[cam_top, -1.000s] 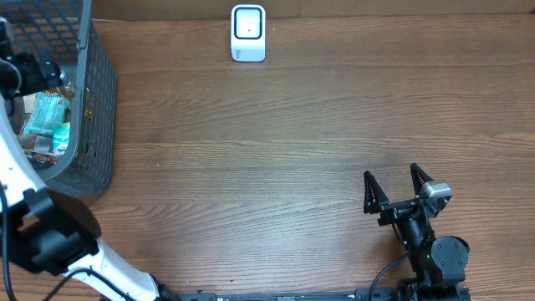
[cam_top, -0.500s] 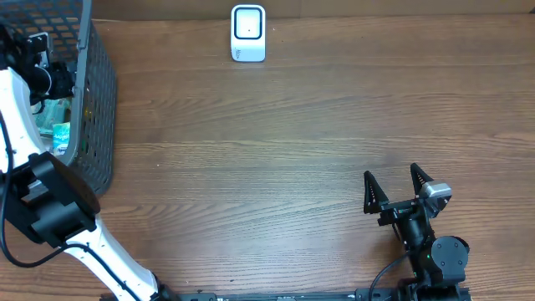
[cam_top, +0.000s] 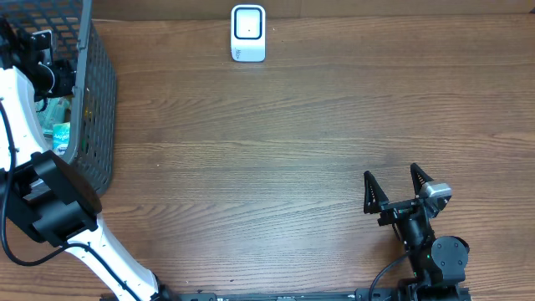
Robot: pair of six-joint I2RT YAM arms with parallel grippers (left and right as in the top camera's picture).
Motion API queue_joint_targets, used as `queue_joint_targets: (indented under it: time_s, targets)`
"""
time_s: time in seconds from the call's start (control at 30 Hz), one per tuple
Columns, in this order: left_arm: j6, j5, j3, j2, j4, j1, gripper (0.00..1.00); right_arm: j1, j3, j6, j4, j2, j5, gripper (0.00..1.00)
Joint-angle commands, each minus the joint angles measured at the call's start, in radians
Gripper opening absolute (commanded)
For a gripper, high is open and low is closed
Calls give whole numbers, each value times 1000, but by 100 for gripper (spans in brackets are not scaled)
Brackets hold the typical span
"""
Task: Scan the item barcode
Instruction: 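Lower the left gripper into the basket and grasp the yellow Vim bottle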
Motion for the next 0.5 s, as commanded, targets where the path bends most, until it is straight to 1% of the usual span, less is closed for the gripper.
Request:
queue_joint_targets:
  time_s: [0.0,0.1,0.13,0.27,0.3,0.4,0.47]
  targets:
    - [14,-6,-9,9,9,-3,70,5,-11,0,5,-11,9,100]
    - [14,-18,-9,9,14,-3,51,5,-11,0,5,-11,9,100]
    - [14,-28,-9,9,12,-3,47,5,-11,0,5,-11,9,100]
    - [14,-41,-8,5,11,-3,42,5,-11,0,5,-11,9,100]
    - [14,-41,-8,2,11,-3,38,5,-11,0,5,-11,9,100]
    - [11,-41,-2,-9,11,-3,33,5,-11,0,5,-11,9,100]
    - [-16,-42,11,-26,11,-3,33,5,-11,0,5,-11,9,100]
